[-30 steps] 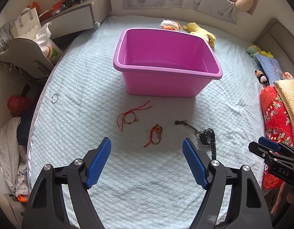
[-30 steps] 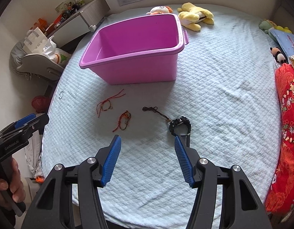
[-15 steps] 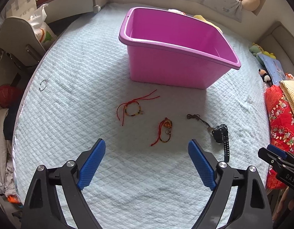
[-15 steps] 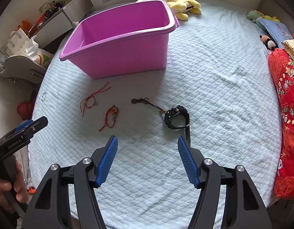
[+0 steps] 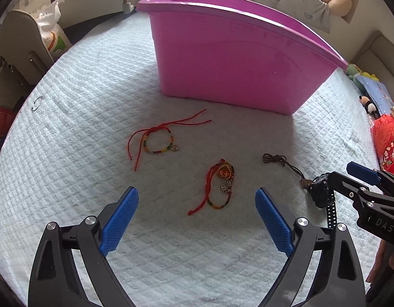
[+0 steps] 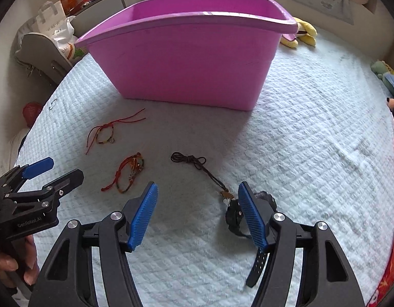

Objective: Organize jewelry
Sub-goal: 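Close the left tool on the red charm bracelet while the right tool grasps the brown leather cord, then lift the red bracelet and brown cord with both tools and carry them over the tub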

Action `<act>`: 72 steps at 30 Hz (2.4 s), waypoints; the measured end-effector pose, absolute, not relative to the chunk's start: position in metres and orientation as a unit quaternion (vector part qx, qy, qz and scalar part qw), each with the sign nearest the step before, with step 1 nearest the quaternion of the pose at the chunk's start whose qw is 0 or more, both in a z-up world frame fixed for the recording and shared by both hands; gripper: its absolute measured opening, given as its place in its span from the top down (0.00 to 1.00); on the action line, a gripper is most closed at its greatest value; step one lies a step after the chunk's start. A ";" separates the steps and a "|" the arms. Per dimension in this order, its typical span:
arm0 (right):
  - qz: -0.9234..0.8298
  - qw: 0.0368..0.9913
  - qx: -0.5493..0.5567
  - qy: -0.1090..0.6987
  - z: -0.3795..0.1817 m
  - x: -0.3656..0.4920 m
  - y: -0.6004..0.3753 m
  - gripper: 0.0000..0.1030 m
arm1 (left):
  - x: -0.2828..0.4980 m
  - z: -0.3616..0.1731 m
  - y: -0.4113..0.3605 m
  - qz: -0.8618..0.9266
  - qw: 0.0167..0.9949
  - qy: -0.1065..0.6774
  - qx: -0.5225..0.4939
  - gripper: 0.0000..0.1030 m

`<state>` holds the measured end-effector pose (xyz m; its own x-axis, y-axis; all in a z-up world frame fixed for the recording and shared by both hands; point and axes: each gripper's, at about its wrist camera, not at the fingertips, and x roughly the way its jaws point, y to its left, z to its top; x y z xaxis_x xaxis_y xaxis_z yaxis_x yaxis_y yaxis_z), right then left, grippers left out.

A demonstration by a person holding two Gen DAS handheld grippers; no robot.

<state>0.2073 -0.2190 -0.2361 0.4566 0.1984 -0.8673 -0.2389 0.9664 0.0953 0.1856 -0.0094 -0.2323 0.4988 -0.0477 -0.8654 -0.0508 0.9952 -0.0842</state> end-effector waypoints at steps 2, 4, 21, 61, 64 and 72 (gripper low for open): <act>0.135 0.855 -0.020 0.501 -0.250 0.216 -0.219 0.39 | 0.188 -0.247 -0.012 0.005 0.869 0.493 -0.053 0.12; 0.142 0.854 -0.020 0.500 -0.264 0.223 -0.218 0.39 | 0.191 -0.259 -0.014 0.011 0.868 0.494 -0.055 0.12; 0.157 0.842 -0.066 0.512 -0.307 0.253 -0.199 0.39 | 0.202 -0.301 -0.030 0.029 0.871 0.487 -0.058 0.12; 0.159 0.834 -0.092 0.520 -0.339 0.287 -0.169 0.51 | 0.230 -0.333 -0.049 0.025 0.879 0.475 -0.017 0.44; 0.172 0.833 -0.109 0.514 -0.334 0.278 -0.166 0.77 | 0.231 -0.328 -0.043 0.024 0.878 0.478 -0.016 0.71; 0.177 0.838 -0.053 0.513 -0.312 0.272 -0.162 0.95 | 0.218 -0.313 -0.030 0.015 0.874 0.485 -0.025 0.89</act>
